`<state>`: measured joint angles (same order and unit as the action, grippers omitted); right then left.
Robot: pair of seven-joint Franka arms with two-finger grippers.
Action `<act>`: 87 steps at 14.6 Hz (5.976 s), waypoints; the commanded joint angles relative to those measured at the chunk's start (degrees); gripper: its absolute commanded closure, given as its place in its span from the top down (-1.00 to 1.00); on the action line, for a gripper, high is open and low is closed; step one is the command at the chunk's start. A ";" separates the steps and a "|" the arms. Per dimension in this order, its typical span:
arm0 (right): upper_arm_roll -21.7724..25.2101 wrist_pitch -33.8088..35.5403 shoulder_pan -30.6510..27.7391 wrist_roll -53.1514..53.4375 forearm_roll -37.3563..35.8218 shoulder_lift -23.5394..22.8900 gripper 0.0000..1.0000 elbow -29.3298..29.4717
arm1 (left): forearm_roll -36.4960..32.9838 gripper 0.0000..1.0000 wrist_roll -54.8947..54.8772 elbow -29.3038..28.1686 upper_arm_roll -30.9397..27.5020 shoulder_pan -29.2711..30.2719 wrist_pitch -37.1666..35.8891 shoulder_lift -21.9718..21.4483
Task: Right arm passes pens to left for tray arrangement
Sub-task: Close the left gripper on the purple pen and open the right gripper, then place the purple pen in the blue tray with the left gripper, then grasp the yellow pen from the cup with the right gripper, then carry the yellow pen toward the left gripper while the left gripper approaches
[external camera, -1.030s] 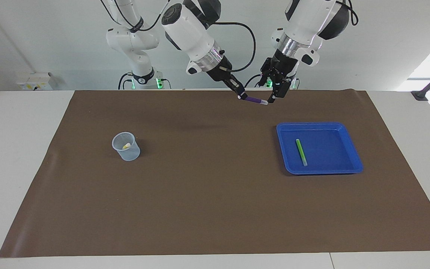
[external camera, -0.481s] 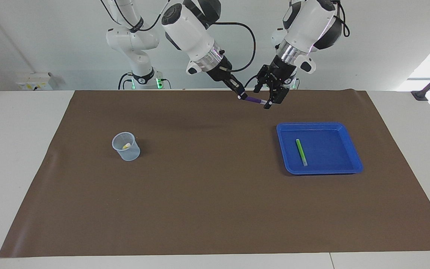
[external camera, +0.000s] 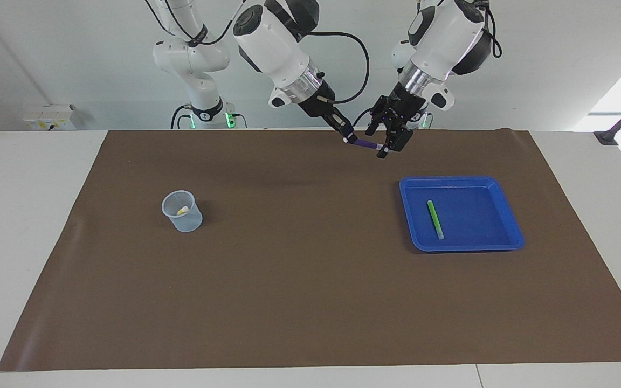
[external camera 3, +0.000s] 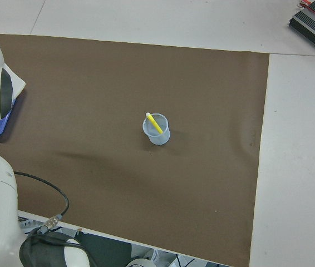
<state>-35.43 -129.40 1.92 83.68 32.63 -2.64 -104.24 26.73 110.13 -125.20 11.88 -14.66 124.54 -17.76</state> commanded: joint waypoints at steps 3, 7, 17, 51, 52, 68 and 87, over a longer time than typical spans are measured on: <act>-0.60 0.37 -0.69 -0.09 0.15 0.44 -1.00 -0.17 | 1.75 0.11 -1.32 -1.80 -0.28 -0.54 2.38 -0.96; -0.60 0.29 -0.69 -0.09 0.15 0.44 -1.00 -0.09 | 1.84 -1.00 -1.32 -1.80 -0.28 -0.54 2.46 -0.96; 1.24 3.70 -0.96 -1.58 -8.70 0.70 1.00 0.61 | 1.84 -1.00 -1.32 -1.71 -0.36 0.07 3.08 -0.87; 27.08 1.08 -1.75 -69.35 -53.02 1.58 -0.14 -20.83 | -29.45 -1.00 -106.17 6.99 -0.89 26.00 2.72 30.60; 27.08 1.16 -1.66 -69.26 -53.63 1.58 -0.39 -20.74 | -29.45 -1.00 -106.17 6.73 -0.89 26.00 3.16 30.60; 26.56 10.19 -1.57 -70.05 -53.82 10.54 -1.00 -14.96 | -29.28 0.78 -106.09 5.06 -0.80 26.17 4.14 30.33; 13.56 4.69 -0.87 -6.38 -7.33 0.54 -1.00 6.57 | -5.90 0.79 -45.87 14.90 -0.28 16.26 -18.73 12.06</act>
<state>-19.92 -124.33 1.65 69.61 23.37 1.73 -103.07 19.06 52.78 -109.72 12.12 3.89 105.13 -3.28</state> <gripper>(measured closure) 0.828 0.106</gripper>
